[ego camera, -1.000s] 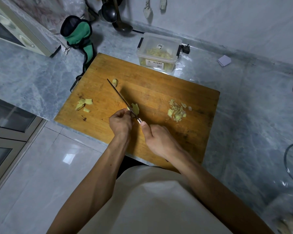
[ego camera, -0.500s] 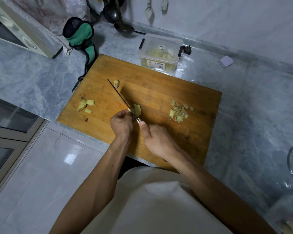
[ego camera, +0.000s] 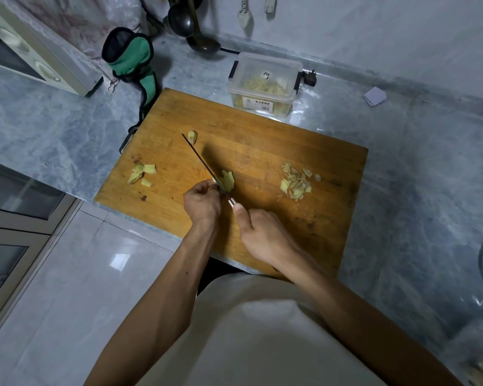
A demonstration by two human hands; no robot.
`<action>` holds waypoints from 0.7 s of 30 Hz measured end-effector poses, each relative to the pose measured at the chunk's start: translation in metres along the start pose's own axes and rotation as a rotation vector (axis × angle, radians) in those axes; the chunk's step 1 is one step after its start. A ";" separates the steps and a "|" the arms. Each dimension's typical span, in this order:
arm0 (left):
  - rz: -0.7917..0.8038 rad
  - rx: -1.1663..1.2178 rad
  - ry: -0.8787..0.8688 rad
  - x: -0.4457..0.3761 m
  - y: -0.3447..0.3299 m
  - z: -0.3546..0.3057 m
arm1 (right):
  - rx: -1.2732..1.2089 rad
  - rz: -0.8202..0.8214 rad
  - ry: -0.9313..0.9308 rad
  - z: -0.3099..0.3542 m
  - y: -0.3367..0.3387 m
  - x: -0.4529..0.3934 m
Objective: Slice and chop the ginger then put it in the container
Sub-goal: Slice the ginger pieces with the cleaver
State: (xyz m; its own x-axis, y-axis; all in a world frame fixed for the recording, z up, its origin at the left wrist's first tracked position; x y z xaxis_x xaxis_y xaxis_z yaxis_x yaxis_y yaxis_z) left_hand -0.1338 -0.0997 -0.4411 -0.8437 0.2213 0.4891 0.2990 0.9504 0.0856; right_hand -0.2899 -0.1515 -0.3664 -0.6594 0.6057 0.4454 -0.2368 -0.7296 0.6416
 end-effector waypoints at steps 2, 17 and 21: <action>0.018 0.025 0.032 -0.004 -0.002 0.003 | -0.022 0.005 0.000 -0.003 0.001 0.006; 0.024 -0.083 -0.039 0.004 0.000 -0.010 | -0.015 -0.015 -0.023 0.004 -0.005 -0.021; 0.032 -0.077 -0.015 0.005 -0.001 -0.010 | -0.021 -0.006 -0.033 0.003 -0.002 -0.019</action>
State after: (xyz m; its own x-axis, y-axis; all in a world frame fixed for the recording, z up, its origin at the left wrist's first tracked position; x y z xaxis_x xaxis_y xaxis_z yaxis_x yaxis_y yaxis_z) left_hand -0.1340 -0.1017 -0.4302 -0.8397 0.2549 0.4796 0.3586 0.9234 0.1371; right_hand -0.2745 -0.1607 -0.3746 -0.6339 0.6202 0.4620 -0.2561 -0.7320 0.6313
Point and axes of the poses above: each hand's wrist, its own x-axis away from the middle knuckle, its own y-axis out of the back of the hand, z = x × y, the point moved 9 cm from there along -x, towards the middle knuckle, and after that the axes turned 12 degrees about x, right-handed, at the moved point
